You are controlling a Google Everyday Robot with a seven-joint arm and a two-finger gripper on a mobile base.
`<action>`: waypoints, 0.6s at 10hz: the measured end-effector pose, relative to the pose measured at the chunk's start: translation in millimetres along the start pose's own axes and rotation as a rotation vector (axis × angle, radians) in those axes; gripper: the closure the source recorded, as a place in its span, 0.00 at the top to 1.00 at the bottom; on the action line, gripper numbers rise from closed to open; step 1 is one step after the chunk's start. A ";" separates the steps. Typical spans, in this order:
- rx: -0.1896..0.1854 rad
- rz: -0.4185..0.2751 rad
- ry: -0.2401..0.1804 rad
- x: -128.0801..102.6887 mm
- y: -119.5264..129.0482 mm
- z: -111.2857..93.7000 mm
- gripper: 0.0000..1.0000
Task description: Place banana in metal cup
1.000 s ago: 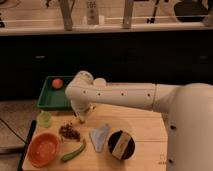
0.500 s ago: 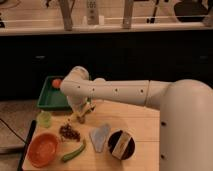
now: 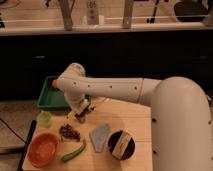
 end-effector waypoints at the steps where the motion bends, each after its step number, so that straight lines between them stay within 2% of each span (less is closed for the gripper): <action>1: -0.004 0.000 -0.002 1.5 0.1 0.8 0.10; 2: -0.006 0.000 -0.006 2.9 0.0 2.0 0.18; 3: -0.014 -0.004 -0.010 3.5 -0.4 3.7 0.33; 5: -0.020 -0.010 -0.013 3.2 -2.2 5.0 0.50; 6: -0.022 -0.009 -0.014 4.3 -1.9 5.1 0.62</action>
